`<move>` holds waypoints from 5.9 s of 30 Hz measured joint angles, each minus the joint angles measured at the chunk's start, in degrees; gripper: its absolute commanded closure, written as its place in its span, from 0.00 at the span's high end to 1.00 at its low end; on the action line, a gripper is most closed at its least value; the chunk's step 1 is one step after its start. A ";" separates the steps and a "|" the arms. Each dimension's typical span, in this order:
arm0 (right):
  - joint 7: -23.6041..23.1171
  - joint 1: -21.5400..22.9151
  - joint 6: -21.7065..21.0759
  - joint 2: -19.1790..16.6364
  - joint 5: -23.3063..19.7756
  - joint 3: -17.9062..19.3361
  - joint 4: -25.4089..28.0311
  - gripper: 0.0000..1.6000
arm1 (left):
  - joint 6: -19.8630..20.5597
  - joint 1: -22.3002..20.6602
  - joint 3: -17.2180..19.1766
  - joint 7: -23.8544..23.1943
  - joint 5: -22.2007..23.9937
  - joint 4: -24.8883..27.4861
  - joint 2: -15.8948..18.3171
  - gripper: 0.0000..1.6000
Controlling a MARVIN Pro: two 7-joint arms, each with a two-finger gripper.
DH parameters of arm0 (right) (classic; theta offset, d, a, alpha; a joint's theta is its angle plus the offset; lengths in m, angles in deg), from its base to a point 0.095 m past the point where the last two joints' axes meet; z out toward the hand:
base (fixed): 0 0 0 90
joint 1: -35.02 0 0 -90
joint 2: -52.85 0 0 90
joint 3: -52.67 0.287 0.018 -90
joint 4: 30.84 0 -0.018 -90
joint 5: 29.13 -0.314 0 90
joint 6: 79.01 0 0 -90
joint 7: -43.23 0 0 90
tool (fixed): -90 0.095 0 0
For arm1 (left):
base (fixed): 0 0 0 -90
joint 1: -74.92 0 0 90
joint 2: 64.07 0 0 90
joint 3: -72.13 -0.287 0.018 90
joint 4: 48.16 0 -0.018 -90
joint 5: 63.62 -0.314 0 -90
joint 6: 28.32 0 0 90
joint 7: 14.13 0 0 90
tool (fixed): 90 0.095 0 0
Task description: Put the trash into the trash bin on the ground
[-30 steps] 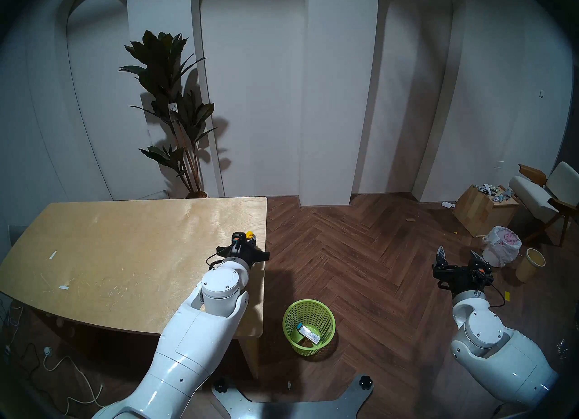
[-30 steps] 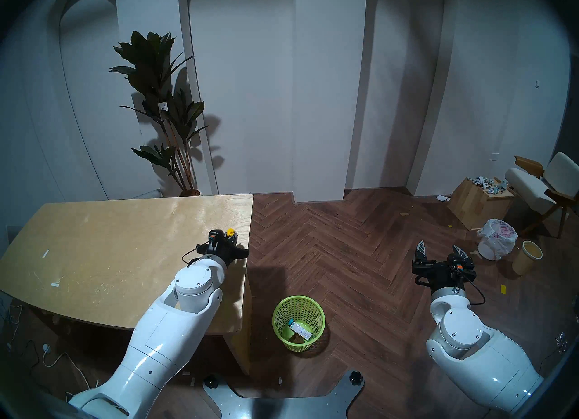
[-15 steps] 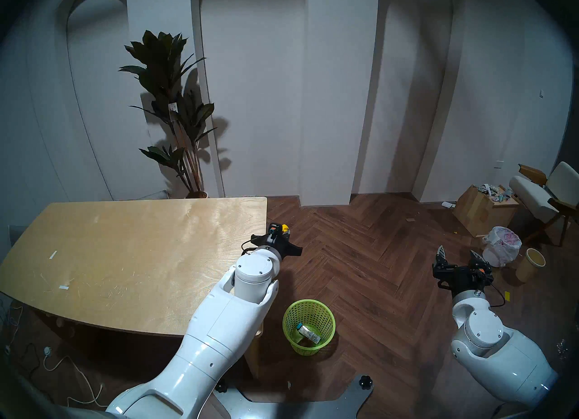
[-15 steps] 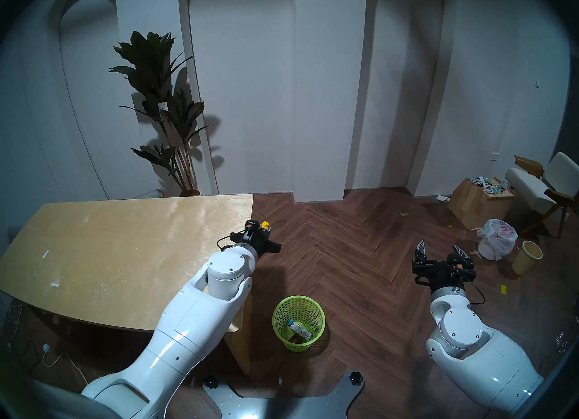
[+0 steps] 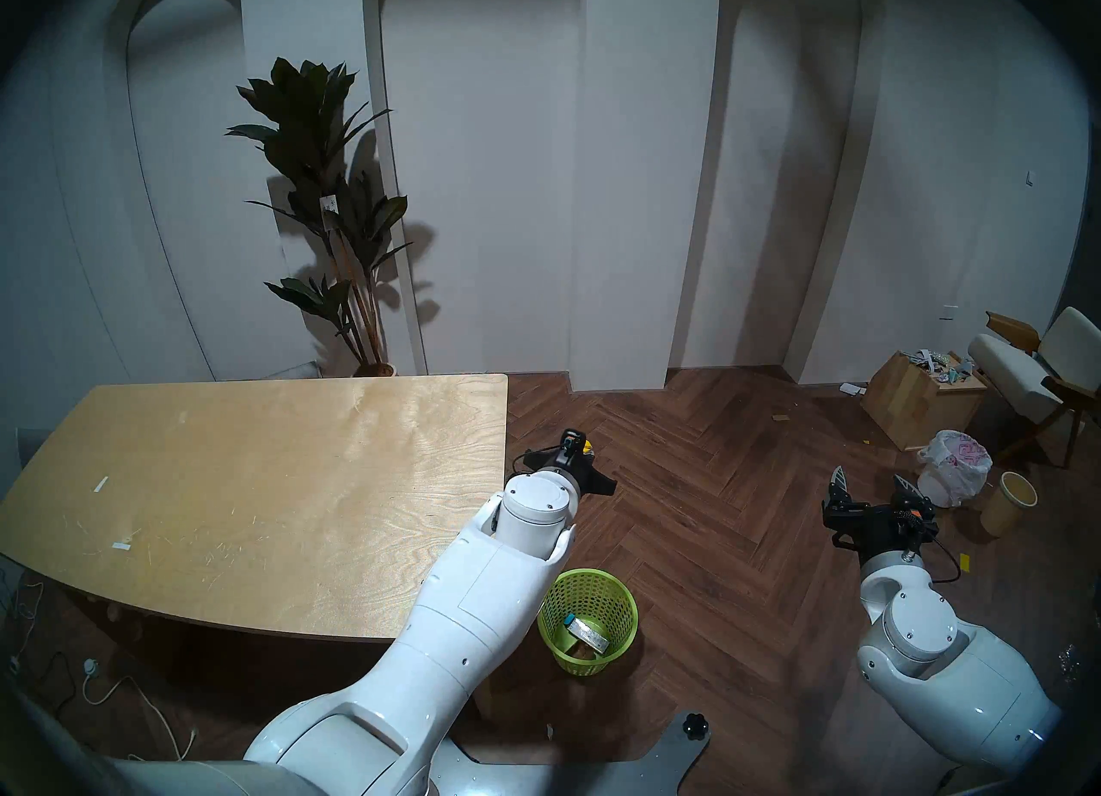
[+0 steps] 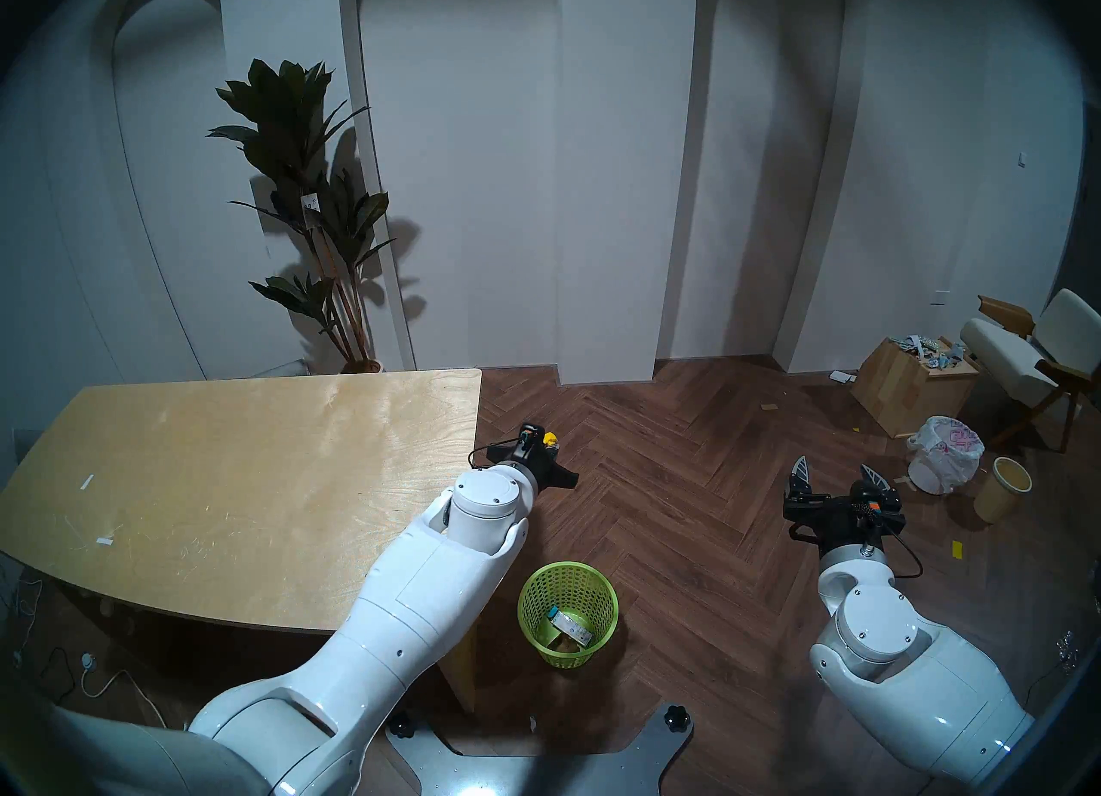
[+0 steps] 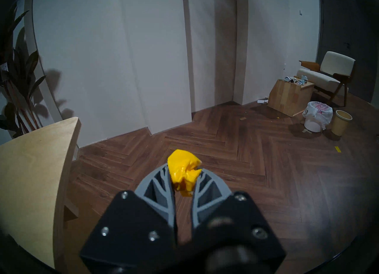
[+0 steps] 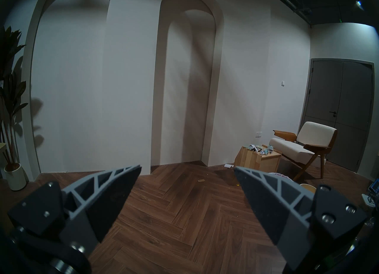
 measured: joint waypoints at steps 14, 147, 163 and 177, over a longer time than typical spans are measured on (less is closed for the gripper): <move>0.00 0.02 0.00 -0.01 0.00 0.00 0.01 1.00 | -4.06 -6.41 2.38 -1.80 -2.92 -14.21 -3.32 0.00; -7.64 13.71 -6.27 4.00 2.13 -10.87 2.52 1.00 | -17.23 -0.65 11.08 7.61 -8.46 5.24 5.51 1.00; -10.62 22.96 -11.56 9.38 3.84 -14.86 -3.53 1.00 | -17.15 7.30 15.02 9.89 -8.79 16.29 9.83 1.00; -11.98 30.63 -15.15 15.45 6.81 -16.90 -11.29 1.00 | -15.72 14.06 15.96 9.86 -8.75 26.10 11.75 1.00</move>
